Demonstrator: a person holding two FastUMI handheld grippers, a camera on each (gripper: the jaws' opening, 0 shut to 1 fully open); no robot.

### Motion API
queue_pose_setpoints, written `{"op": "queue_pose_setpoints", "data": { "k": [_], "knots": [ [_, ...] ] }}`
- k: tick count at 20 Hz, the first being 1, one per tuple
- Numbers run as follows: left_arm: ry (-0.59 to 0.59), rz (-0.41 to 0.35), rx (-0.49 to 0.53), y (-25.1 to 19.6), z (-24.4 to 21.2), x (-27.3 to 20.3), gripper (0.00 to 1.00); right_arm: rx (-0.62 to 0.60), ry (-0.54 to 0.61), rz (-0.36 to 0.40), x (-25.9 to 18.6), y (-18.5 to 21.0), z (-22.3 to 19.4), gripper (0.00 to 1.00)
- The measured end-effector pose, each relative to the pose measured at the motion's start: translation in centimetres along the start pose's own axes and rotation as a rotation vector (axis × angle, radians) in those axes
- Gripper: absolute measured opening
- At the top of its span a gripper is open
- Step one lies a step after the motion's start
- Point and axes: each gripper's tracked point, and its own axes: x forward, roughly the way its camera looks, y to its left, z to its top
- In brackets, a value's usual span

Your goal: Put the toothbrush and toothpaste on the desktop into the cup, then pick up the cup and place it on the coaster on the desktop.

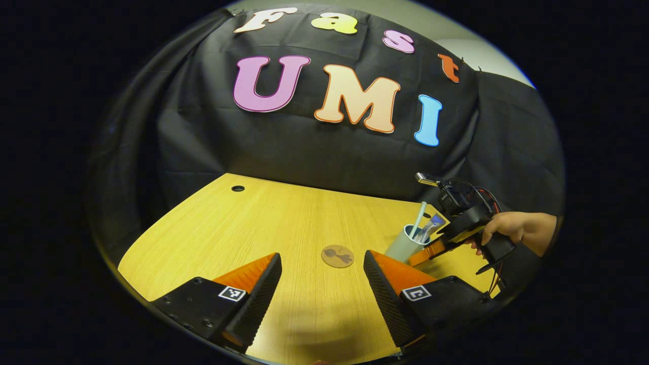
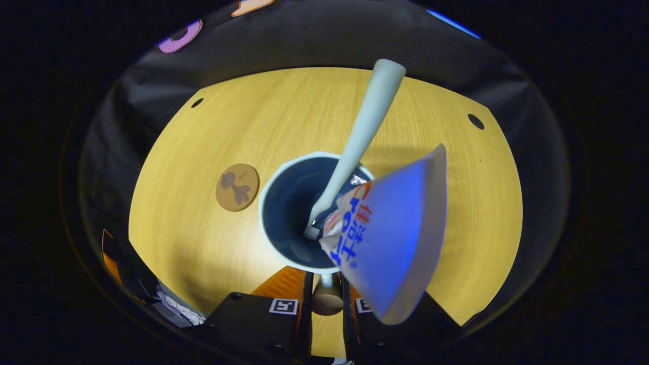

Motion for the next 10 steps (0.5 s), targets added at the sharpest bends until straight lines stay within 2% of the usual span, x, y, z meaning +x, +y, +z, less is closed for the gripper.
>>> {"op": "queue_pose_setpoints", "data": {
  "k": [4,10],
  "knots": [
    [-0.004,0.029,-0.009,2.0,0.1,-0.3,0.95,-0.047,-0.015,0.023,0.1,-0.1,0.1,0.23],
    [-0.013,0.117,-0.045,6.9,-0.3,-2.0,0.95,-0.128,-0.015,0.04,0.2,-0.6,0.0,0.23]
  ]
}}
